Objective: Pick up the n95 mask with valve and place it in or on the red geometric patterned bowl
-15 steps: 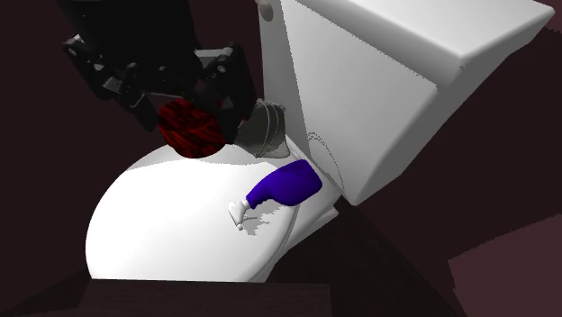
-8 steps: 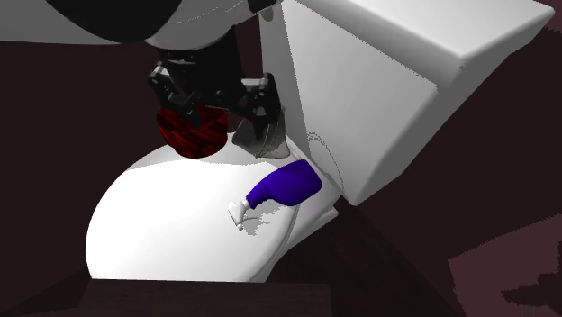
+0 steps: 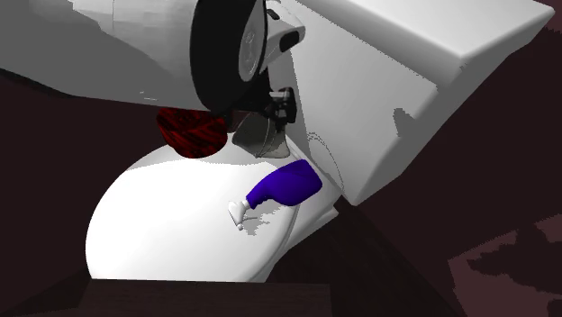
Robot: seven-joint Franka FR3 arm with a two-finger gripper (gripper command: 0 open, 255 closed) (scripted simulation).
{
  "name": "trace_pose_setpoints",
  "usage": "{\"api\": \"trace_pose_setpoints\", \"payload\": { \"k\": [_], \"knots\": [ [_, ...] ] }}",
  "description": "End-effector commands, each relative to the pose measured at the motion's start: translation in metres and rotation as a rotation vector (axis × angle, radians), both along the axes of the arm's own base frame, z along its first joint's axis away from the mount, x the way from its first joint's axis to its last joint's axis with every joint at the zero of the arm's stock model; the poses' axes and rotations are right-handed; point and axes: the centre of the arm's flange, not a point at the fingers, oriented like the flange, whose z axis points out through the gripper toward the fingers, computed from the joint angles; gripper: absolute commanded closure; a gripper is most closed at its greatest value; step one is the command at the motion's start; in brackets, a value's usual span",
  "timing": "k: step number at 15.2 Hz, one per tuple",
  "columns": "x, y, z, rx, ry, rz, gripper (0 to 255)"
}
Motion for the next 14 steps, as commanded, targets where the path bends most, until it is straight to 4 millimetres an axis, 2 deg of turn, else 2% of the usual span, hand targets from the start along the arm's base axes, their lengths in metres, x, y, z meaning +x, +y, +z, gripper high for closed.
{"api": "trace_pose_setpoints", "payload": {
  "k": [1, 6, 14],
  "knots": [
    [0.018, -0.006, -0.016, -0.005, -0.029, 0.006, 0],
    [0.06, -0.019, -0.054, -0.011, -0.089, 0.02, 0],
    [0.072, -0.021, -0.092, -0.011, -0.089, 0.02, 0]
  ]
}}
